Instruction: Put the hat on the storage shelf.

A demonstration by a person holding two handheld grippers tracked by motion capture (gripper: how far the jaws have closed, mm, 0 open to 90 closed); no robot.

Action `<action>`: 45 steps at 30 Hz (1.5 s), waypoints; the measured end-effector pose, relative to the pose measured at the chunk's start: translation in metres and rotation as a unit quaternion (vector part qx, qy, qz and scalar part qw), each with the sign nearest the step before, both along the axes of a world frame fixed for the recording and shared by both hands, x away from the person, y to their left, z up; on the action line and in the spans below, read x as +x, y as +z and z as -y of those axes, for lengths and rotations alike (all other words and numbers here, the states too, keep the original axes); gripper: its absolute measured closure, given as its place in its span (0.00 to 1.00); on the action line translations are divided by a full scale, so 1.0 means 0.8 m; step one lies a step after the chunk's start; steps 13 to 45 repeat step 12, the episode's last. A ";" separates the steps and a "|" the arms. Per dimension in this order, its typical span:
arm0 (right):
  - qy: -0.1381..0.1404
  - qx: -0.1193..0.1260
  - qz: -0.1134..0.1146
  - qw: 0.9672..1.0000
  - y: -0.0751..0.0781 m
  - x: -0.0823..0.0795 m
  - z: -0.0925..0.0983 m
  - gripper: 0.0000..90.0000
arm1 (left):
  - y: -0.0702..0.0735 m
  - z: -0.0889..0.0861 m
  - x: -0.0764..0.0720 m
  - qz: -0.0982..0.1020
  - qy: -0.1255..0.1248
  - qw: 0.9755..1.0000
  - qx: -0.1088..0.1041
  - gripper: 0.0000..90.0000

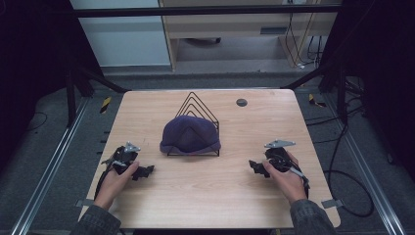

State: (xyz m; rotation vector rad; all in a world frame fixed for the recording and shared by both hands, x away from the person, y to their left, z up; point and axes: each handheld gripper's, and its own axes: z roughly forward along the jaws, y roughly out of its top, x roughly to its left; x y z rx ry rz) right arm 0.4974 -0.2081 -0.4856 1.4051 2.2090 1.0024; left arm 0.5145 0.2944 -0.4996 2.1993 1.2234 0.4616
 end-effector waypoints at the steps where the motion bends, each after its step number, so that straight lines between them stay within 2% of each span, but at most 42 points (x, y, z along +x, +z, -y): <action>1: 0.001 -0.003 0.000 1.000 -0.006 -0.001 0.000 0.16 | 0.000 0.000 0.000 -0.001 0.001 1.000 -0.002 0.00; 5: 0.003 -0.013 -0.008 1.000 -0.023 -0.003 -0.001 0.12 | -0.001 0.000 0.000 0.002 0.000 1.000 -0.002 0.00; 6: 0.000 -0.022 0.003 1.000 -0.025 -0.005 -0.002 0.12 | -0.001 0.000 0.000 0.002 0.001 1.000 -0.004 0.00; 10: -0.003 -0.026 0.005 1.000 -0.026 -0.002 -0.003 0.09 | -0.001 0.000 0.000 0.003 0.000 1.000 -0.003 0.00; 11: -0.005 -0.037 0.022 0.999 -0.031 -0.003 -0.004 0.06 | -0.001 0.000 0.000 0.004 0.000 1.000 -0.003 0.00; 12: -0.008 -0.033 0.029 0.999 -0.033 -0.003 -0.005 0.05 | -0.001 0.000 0.000 0.004 0.001 1.000 -0.003 0.00; 45: -0.008 -0.033 0.029 0.999 -0.033 -0.003 -0.005 0.05 | -0.001 0.000 0.000 0.004 0.001 1.000 -0.003 0.00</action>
